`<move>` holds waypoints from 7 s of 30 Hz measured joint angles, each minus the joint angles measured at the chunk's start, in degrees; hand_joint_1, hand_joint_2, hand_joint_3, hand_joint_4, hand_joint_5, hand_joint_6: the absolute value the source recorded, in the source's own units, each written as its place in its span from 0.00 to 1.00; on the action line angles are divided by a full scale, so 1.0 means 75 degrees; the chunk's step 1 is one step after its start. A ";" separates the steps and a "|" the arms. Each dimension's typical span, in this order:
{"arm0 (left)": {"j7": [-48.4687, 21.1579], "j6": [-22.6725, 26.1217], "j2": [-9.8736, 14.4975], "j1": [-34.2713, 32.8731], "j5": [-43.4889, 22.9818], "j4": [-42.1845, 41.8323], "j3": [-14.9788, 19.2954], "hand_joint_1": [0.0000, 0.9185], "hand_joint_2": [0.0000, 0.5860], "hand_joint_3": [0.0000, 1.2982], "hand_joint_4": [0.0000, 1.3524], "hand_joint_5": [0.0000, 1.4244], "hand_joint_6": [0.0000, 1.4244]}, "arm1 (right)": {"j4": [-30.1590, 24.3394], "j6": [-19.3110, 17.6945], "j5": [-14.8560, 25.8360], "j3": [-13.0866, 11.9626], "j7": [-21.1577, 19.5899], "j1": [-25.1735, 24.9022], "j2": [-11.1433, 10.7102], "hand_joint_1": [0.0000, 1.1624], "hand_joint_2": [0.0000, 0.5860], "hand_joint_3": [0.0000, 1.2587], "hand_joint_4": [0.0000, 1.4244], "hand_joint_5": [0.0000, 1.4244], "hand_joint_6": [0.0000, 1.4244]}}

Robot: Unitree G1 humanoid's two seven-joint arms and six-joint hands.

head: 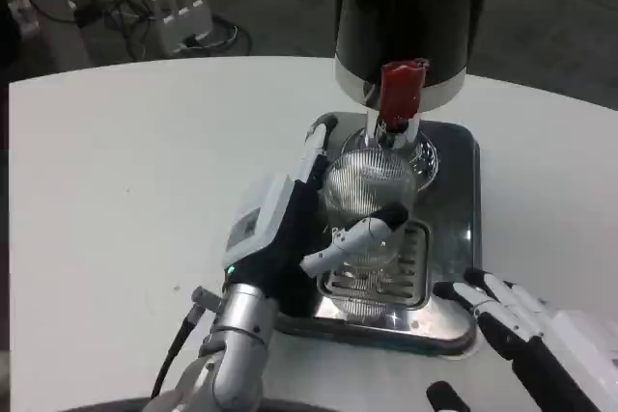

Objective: Grasp the cup under the faucet to collect the drink, then remove the cup.

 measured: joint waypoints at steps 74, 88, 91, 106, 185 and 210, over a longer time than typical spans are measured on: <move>-0.4835 0.2604 -0.0634 0.2411 -0.3002 -0.8484 0.1256 0.00 0.12 0.14 0.09 0.16 0.13 | -0.0036 0.0068 0.0338 0.0120 -0.0597 0.0344 0.0008 0.41 0.81 0.11 0.00 0.00 0.00; -0.6470 0.2605 -0.0145 0.2110 -0.4347 -0.8200 0.1483 0.00 0.11 0.09 0.08 0.14 0.11 | -0.0053 0.0047 0.0313 0.0291 -0.0669 0.0373 0.0007 0.41 0.81 0.11 0.00 0.00 0.00; -0.6499 0.2605 -0.0082 0.2117 -0.4372 -0.8369 0.1512 0.00 0.11 0.09 0.10 0.16 0.12 | -0.0053 0.0047 0.0301 0.0370 -0.0671 0.0349 0.0008 0.41 0.81 0.11 0.00 0.00 0.00; -0.6462 0.2598 0.0344 0.2161 -0.3974 -0.8605 0.1528 0.00 0.11 0.11 0.12 0.18 0.14 | -0.0048 0.0049 0.0296 0.0399 -0.0673 0.0211 0.0010 0.41 0.81 0.11 0.01 0.00 0.00; -0.5026 0.1830 0.1674 0.2121 -0.0173 -0.8843 0.0591 0.00 0.16 0.08 0.06 0.11 0.07 | 0.0315 -0.0014 0.0657 0.0449 -0.1246 0.0320 0.0199 0.53 0.67 0.11 0.03 0.00 0.00; -0.5042 0.1949 0.1678 0.2108 -0.0422 -0.8868 0.0531 0.00 0.17 0.08 0.06 0.12 0.07 | 0.5364 -0.1610 0.3897 0.0596 -0.5544 -0.1477 0.1558 0.73 0.31 0.07 0.07 0.06 0.11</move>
